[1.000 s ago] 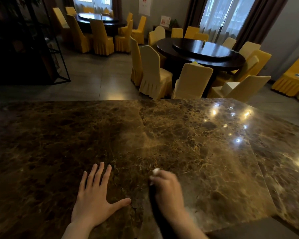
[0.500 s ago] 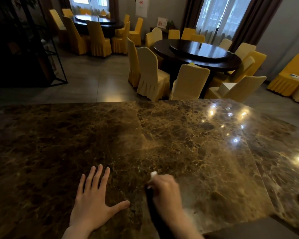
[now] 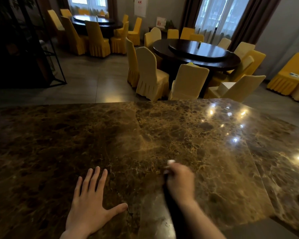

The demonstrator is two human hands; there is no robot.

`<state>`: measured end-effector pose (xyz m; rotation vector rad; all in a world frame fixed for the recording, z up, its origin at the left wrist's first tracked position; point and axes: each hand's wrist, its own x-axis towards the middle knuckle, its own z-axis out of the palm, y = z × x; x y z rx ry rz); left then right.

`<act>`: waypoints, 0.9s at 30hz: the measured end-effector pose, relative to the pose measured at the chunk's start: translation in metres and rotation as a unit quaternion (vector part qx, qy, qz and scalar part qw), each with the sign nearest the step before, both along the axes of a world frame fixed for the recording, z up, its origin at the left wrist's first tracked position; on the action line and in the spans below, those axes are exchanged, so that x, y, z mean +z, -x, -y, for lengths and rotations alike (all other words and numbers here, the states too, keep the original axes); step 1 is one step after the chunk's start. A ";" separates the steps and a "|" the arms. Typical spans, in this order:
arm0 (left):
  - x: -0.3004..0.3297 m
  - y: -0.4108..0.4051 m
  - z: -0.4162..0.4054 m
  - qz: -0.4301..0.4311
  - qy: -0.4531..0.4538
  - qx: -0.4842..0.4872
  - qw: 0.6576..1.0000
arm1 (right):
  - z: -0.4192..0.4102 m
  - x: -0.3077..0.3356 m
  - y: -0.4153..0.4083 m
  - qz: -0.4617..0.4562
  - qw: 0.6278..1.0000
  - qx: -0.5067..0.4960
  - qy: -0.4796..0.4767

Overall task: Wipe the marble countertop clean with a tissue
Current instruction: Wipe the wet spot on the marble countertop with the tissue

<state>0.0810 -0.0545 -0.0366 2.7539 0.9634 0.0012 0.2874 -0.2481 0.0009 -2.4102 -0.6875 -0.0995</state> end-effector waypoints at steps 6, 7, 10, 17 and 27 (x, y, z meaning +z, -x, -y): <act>0.001 0.001 -0.005 -0.013 0.001 -0.002 1.000 | -0.014 -0.004 0.039 0.023 0.970 0.241 0.003; 0.002 0.000 -0.004 -0.011 0.001 -0.002 1.000 | 0.001 -0.001 0.018 0.030 0.981 0.190 0.007; 0.004 0.000 -0.003 -0.010 0.002 -0.002 1.000 | 0.046 0.012 -0.054 -0.008 0.999 -0.019 0.035; 0.004 -0.001 -0.003 -0.014 0.003 0.001 1.000 | -0.031 0.006 0.000 -0.026 0.999 0.011 0.040; 0.006 -0.001 -0.002 -0.035 0.005 0.003 0.999 | 0.041 0.020 -0.048 -0.010 0.998 -0.035 0.060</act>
